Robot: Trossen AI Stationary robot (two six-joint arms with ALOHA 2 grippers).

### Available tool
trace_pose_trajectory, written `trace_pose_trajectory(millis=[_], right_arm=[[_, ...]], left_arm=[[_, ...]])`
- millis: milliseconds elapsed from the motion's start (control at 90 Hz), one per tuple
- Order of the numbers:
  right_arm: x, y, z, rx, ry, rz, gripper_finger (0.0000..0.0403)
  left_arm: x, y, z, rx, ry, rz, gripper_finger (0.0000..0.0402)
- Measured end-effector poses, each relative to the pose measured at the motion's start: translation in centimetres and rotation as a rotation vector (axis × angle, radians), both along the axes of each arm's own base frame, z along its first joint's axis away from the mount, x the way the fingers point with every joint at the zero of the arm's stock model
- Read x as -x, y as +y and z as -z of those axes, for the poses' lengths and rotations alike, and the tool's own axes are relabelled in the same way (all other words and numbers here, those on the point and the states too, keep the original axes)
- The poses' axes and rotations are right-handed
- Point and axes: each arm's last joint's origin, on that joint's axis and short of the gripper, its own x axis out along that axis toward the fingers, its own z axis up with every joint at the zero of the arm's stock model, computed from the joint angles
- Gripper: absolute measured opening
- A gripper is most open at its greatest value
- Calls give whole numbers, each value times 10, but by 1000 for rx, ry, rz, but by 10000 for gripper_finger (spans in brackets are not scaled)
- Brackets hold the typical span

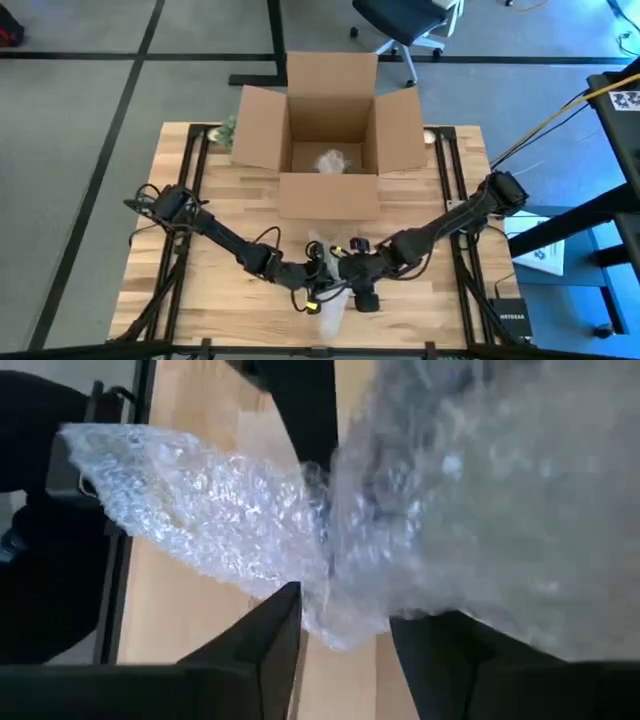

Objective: Wrap mug
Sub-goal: Wrap the green mug with bubble wrap

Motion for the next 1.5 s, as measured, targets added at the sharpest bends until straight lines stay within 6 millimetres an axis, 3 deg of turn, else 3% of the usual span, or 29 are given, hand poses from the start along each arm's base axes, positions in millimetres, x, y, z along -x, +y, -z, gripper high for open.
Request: trace_pose_trajectory(millis=[344, 544, 689, 800, 978, 1200, 1311, 1422, 1500], right_arm=[[-3, -2, -16, 53, -14, 4, 138], [-12, -7, -20, 124, -120, 54, 138], [-16, -10, -15, 186, -154, 77, 138], [-19, -11, 0, 186, -162, 82, 138], [-18, -12, 17, 181, -190, 98, 138], [-18, -14, 20, 189, -183, 107, 138], [-19, -15, 21, 193, -177, 112, 138], [-20, -17, 22, 194, -175, 120, 138], [-21, -19, 23, 193, -170, 123, 138]], left_arm=[[-1, 4, -3, 21, 0, -18, 0], [-2, 6, -2, 27, 5, -26, 0], [0, 3, -5, 25, 4, -14, 0], [6, 2, -12, 9, 29, -2, 0], [24, 3, -28, -10, 144, -18, 0], [57, 3, -68, -9, 205, -13, 0], [74, 6, -79, -33, 251, -70, 0], [86, 9, -73, -82, 328, -158, 0], [90, 10, -58, -84, 378, -195, 0]])
